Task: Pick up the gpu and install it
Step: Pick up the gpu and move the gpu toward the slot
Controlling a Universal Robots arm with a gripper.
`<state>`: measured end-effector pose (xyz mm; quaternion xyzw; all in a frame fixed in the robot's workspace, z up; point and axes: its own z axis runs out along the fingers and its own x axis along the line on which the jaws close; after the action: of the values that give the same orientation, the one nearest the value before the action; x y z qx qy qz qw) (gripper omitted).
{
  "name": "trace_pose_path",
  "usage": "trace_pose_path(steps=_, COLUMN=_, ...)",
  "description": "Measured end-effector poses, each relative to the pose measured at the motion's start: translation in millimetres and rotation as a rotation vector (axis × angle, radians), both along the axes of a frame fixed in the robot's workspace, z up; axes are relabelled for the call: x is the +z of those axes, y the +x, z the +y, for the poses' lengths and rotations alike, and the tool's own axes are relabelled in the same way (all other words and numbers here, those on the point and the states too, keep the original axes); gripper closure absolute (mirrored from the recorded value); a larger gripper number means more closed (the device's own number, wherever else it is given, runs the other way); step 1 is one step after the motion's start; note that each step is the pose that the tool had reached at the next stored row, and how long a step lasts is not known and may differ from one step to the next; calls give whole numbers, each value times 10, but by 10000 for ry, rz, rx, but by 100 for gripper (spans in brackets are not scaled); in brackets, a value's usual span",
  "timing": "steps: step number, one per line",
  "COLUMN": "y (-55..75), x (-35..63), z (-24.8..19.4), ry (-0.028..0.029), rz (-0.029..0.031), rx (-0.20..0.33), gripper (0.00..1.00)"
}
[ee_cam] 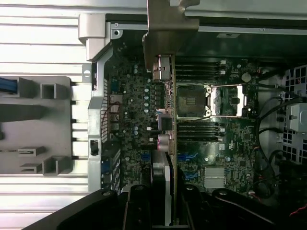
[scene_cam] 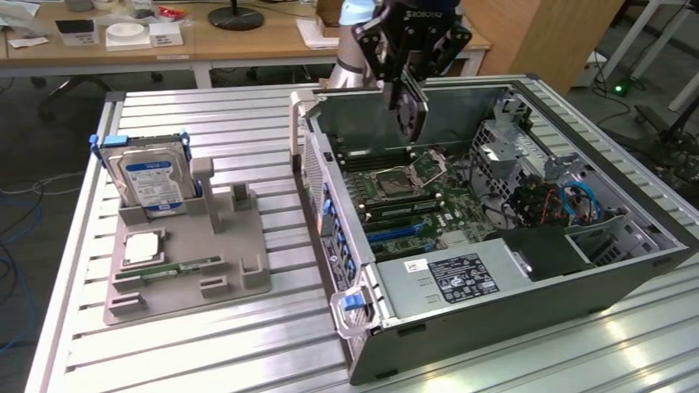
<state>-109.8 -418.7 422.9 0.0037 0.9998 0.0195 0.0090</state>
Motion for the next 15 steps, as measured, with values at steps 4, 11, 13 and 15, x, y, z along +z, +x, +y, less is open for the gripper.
trace_pose_path(steps=4, y=93, x=0, z=0, ry=0, rz=0, rx=1, gripper=72)
trace_pose_path(steps=11, y=277, x=-1, z=0, ry=0, rz=0, rx=1, gripper=72)
trace_pose_path(steps=13, y=331, x=-2, z=0, ry=1, rz=0, rx=0, gripper=72)
trace_pose_path(steps=15, y=393, x=-3, z=0, ry=1, rz=-1, rx=1, gripper=72)
